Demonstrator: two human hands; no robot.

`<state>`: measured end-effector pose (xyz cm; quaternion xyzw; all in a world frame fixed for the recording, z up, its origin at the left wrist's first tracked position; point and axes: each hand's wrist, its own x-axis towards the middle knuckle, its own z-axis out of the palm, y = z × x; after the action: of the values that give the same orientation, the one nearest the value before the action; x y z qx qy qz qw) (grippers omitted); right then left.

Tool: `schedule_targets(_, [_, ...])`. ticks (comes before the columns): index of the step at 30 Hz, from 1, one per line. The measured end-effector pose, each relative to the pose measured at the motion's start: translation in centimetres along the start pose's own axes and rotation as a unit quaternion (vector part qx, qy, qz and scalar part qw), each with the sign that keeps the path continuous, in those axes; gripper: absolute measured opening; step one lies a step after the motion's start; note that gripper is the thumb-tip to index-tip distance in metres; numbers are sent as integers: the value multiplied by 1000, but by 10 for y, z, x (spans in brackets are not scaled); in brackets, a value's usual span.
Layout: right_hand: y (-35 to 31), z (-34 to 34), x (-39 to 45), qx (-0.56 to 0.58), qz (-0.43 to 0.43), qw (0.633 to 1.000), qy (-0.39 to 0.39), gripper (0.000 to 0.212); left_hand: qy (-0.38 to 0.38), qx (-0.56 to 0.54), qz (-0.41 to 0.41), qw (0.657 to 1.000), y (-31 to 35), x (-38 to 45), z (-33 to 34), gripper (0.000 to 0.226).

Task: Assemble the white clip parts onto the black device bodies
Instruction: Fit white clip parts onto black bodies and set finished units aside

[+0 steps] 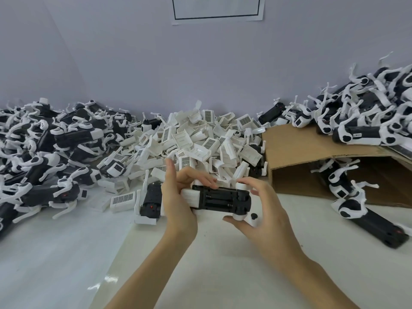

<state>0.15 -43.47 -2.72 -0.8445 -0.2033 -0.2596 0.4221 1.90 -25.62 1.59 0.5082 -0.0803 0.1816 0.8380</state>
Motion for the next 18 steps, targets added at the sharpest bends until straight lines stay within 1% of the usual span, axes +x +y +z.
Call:
schedule_targets(2, [-2,-2,0,6,19,1000,-12,86,-11,16,-3,1000,-1,1,-1,80])
schedule_targets(3, [-3,-4,1,17,38,999,-16,83,-16,31,-6,999,-1,3,-1,79])
schedule_targets(6, [-5,-7,3,99,128,987,-18,77,-24,87,3,996,-3,8,-3,70])
schedule_targets(7, [-6,-7,4,135,155,978,-15,75,-22,132,13,991,-4,7,-3,64])
schedule_targets(9, [-6,-5,5,195,190,962,-3,65,-10,242,37,970,-8,4,-1,48])
schedule_targets(11, [-8,-5,8,220,218,951,-8,55,15,292,33,956,-11,2,1,36])
schedule_targets(12, [-10,-5,9,224,235,946,-25,54,24,294,11,956,-12,2,1,38])
schedule_targets(13, [-11,-6,9,231,253,938,-47,56,29,285,-29,958,-12,2,2,45])
schedule_targets(15, [-13,-6,11,245,297,919,-85,67,11,279,-138,950,-8,6,1,63])
schedule_targets(17, [-13,-9,15,249,350,897,-100,80,-64,279,-236,929,-1,11,-5,77])
schedule_targets(18, [-12,-13,17,255,387,880,-102,86,-109,267,-271,918,3,14,-7,80])
